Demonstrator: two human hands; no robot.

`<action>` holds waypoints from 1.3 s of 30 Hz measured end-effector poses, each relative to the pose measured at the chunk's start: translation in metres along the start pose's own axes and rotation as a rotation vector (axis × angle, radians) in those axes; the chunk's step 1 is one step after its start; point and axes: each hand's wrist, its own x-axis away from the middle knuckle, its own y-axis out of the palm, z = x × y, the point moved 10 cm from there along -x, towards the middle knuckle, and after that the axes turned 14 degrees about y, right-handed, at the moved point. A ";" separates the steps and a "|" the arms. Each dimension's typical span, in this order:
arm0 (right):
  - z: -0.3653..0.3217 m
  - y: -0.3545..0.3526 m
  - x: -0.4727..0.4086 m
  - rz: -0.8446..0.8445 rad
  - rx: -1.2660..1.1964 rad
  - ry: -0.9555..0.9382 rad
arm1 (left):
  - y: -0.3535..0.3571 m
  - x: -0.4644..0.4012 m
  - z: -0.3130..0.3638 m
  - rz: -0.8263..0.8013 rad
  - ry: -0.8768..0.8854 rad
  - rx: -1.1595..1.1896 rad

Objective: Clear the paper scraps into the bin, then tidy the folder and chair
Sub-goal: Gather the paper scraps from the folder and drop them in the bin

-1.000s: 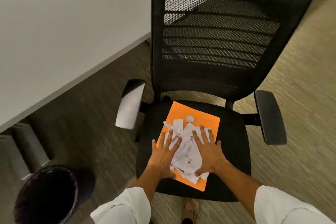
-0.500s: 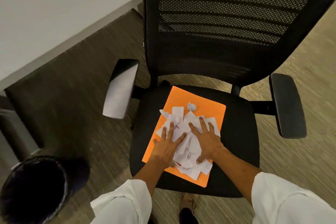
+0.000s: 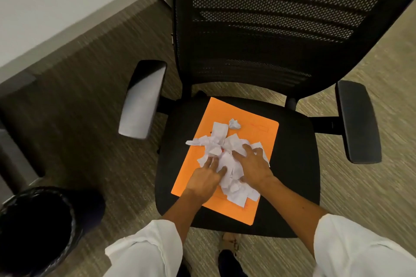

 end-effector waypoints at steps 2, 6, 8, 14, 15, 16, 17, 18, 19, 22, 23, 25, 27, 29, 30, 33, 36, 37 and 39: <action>0.002 -0.005 0.001 0.035 -0.030 -0.004 | -0.002 0.001 0.002 0.009 0.015 0.000; 0.010 -0.016 0.003 0.133 -0.036 -0.012 | -0.010 0.006 0.002 0.072 0.014 0.015; 0.014 -0.018 0.005 0.168 -0.035 -0.018 | -0.020 0.012 0.003 0.152 0.010 0.027; 0.034 -0.035 0.013 0.272 -0.283 0.000 | -0.062 0.044 -0.002 0.630 -0.024 0.322; 0.040 -0.041 0.015 0.284 -0.333 0.015 | -0.062 0.049 -0.007 0.683 -0.055 0.451; 0.045 -0.048 0.020 0.308 -0.384 0.026 | -0.061 0.053 -0.014 0.750 -0.102 0.592; 0.049 -0.056 0.025 0.345 -0.429 0.027 | -0.060 0.059 -0.021 0.817 -0.163 0.731; 0.054 -0.065 0.032 0.389 -0.462 0.019 | -0.057 0.064 -0.027 0.874 -0.232 0.860; 0.058 -0.074 0.040 0.442 -0.491 0.000 | -0.053 0.068 -0.031 0.923 -0.299 0.982; 0.071 -0.098 0.070 0.565 -0.693 -0.019 | -0.033 0.074 -0.036 1.022 -0.420 1.395; 0.078 -0.102 0.078 0.557 -0.808 0.008 | -0.028 0.072 -0.033 1.033 -0.427 1.548; 0.088 -0.102 0.088 0.500 -0.997 0.100 | -0.021 0.067 -0.024 1.031 -0.410 1.792; 0.084 -0.102 0.099 0.442 -1.141 0.109 | -0.020 0.065 -0.015 1.013 -0.380 1.940; 0.069 -0.102 0.107 0.341 -1.288 0.049 | -0.020 0.062 -0.005 0.993 -0.348 2.046; 0.060 -0.099 0.110 0.287 -1.334 0.014 | -0.020 0.062 -0.001 0.990 -0.336 2.086; 0.030 -0.089 0.113 0.153 -1.341 -0.061 | -0.026 0.059 0.010 0.965 -0.247 2.177; 0.008 -0.076 0.112 0.130 -1.205 -0.072 | -0.032 0.057 0.025 0.908 -0.116 2.282; 0.006 -0.072 0.110 0.140 -1.171 -0.053 | -0.033 0.057 0.028 0.896 -0.086 2.331; 0.004 -0.067 0.108 0.174 -1.116 -0.024 | -0.030 0.058 0.035 0.878 -0.063 2.439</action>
